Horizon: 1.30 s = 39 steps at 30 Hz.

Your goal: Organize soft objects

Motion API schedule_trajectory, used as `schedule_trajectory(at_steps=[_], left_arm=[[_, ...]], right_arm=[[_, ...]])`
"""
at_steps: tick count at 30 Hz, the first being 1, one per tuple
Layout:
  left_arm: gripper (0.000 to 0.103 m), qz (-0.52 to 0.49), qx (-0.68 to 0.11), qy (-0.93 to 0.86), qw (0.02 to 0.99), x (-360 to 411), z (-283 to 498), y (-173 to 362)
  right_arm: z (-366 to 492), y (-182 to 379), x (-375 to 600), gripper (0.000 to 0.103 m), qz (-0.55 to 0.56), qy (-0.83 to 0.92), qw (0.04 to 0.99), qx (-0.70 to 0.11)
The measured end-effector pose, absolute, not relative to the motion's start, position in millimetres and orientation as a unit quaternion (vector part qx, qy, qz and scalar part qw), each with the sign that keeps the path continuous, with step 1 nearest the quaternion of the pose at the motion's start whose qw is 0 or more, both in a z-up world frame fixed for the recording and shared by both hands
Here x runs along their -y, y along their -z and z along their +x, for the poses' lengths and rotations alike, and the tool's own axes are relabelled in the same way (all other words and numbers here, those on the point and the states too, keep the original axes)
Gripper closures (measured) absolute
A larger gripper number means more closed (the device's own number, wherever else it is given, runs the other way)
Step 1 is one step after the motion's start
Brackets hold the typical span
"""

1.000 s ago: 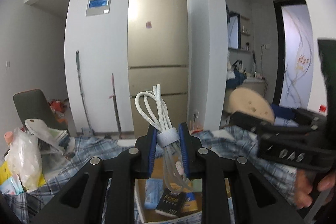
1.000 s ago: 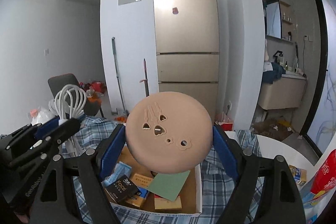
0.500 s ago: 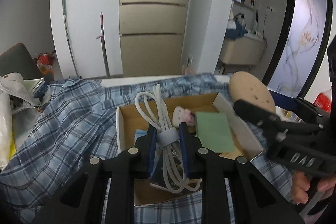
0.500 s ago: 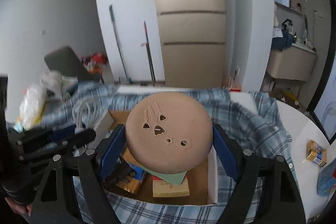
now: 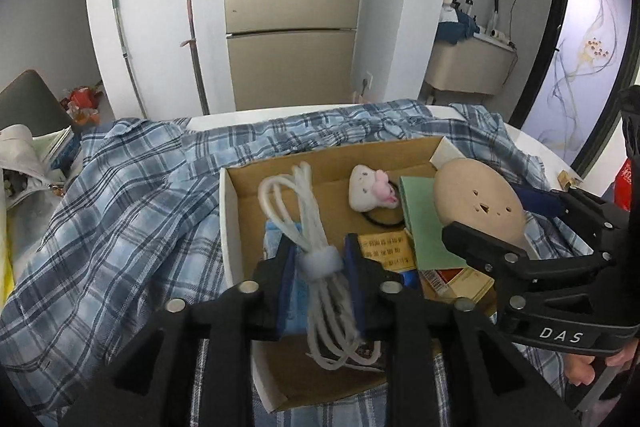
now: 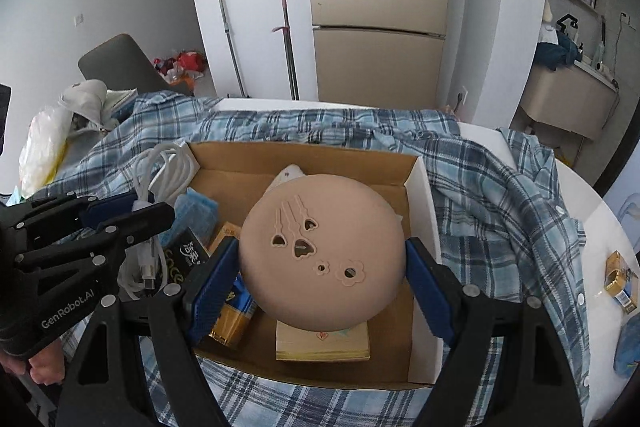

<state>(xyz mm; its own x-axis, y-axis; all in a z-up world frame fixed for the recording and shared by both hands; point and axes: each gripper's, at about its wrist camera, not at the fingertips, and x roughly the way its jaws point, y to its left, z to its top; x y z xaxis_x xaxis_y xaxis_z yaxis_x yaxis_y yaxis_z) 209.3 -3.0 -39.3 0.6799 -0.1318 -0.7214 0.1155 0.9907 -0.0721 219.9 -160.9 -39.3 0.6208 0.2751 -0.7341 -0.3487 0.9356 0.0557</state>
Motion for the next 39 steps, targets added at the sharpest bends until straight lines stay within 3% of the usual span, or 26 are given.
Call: schedule_trajectory(at_steps=[1,2,4,11,21,23,30,32,33,39], left_arm=[[0.041,-0.007,-0.390,0.060,0.919,3.2,207.6,38.2],[0.030,0.002,-0.378,0.035,0.925,2.5,204.8,35.8],[0.023,-0.004,-0.364,0.027,0.931,-2.4,201.9,30.9],[0.023,-0.016,-0.334,0.020,0.942,-12.0,194.4,14.7],[0.023,-0.029,-0.239,0.008,0.971,-24.7,163.1,-27.4],[0.017,-0.043,-0.208,0.008,0.977,-30.7,150.9,-41.6],[0.014,-0.033,-0.128,-0.004,0.991,-33.5,114.8,-82.4],[0.008,-0.041,-0.115,0.003,0.993,-32.2,104.0,-93.7],[0.000,-0.043,-0.109,0.006,0.993,-30.6,99.9,-97.6],[0.000,-0.041,-0.052,-0.003,0.998,-19.4,52.7,-123.8]], right_arm=[[220.6,40.1,160.6,0.021,-0.044,-0.176,0.897,-0.403],[221.7,40.6,161.7,0.020,-0.039,-0.177,0.896,-0.404],[223.0,40.8,164.2,0.020,-0.031,-0.174,0.897,-0.405],[220.1,32.0,167.4,0.019,-0.029,-0.172,0.906,-0.385],[202.2,-15.3,193.2,0.003,0.019,-0.155,0.942,-0.297],[195.2,-28.7,198.5,0.002,0.022,-0.143,0.951,-0.274],[159.5,-77.3,209.4,0.000,0.050,-0.144,0.968,-0.198],[148.8,-89.9,211.4,0.000,0.050,-0.140,0.972,-0.179],[143.8,-95.5,212.8,0.000,0.049,-0.138,0.974,-0.172],[112.5,-117.5,226.9,0.000,0.045,-0.122,0.983,-0.127]])
